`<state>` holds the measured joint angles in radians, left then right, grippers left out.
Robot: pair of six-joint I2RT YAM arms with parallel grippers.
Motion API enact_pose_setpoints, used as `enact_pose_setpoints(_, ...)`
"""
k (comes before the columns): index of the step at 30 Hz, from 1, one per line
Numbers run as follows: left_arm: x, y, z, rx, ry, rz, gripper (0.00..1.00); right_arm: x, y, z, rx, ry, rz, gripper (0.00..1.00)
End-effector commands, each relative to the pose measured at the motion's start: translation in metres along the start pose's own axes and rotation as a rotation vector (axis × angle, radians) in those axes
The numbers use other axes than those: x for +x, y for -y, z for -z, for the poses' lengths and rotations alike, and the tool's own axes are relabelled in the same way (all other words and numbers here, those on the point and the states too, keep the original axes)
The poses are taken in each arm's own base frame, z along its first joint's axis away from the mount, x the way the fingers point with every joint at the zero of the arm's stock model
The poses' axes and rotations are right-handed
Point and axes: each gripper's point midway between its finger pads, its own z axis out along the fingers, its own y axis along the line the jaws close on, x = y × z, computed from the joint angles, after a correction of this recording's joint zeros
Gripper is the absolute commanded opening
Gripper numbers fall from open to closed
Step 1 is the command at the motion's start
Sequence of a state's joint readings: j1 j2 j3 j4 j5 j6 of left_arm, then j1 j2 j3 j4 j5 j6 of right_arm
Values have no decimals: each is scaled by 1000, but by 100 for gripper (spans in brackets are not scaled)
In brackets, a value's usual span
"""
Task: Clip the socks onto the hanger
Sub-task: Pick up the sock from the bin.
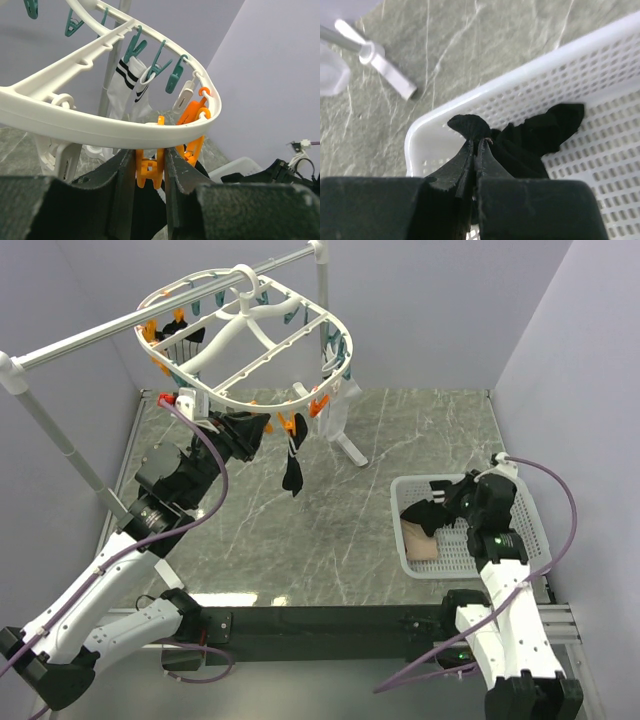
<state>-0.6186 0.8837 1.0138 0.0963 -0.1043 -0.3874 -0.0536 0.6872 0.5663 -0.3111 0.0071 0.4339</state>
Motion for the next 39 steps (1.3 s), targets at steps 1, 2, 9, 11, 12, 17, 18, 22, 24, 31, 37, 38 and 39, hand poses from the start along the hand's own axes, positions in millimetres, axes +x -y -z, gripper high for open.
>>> enact_pose_setpoints(1,-11,7,-3,32,41,18,24,30,-8,-9,-44,-128,-36,4)
enact_pose_setpoints(2,-10,6,-3,30,40,16,24,36,-9,-11,-48,-150,-41,7)
enact_pose_setpoints(9,-8,5,-5,24,34,12,24,49,0,-19,32,-248,-14,35)
enact_pose_setpoints(11,-8,5,-5,26,33,14,24,44,5,-16,74,-251,1,47)
enact_pose_setpoints(12,-8,5,-6,25,32,12,24,33,1,-14,70,-233,14,50)
enact_pose_setpoints(17,-8,5,-6,27,33,16,24,12,-7,-8,55,-201,38,63)
enact_pose_setpoints(18,-6,5,-6,26,30,15,24,12,-7,-9,54,-202,46,63)
enact_pose_setpoints(22,-7,5,-6,27,31,13,24,20,-3,-16,66,-227,53,64)
enact_pose_setpoints(24,-8,6,-6,29,32,15,24,23,4,-19,105,-228,55,64)
enact_pose_setpoints(31,-7,5,-7,30,30,14,24,31,48,-12,367,-229,-49,63)
enact_pose_setpoints(37,-8,5,-6,28,31,13,24,46,61,-8,425,-230,-154,62)
enact_pose_setpoints(38,-8,5,-5,29,32,14,24,47,62,-9,428,-234,-157,62)
enact_pose_setpoints(39,-8,5,-5,29,32,14,24,51,64,-8,435,-245,-156,62)
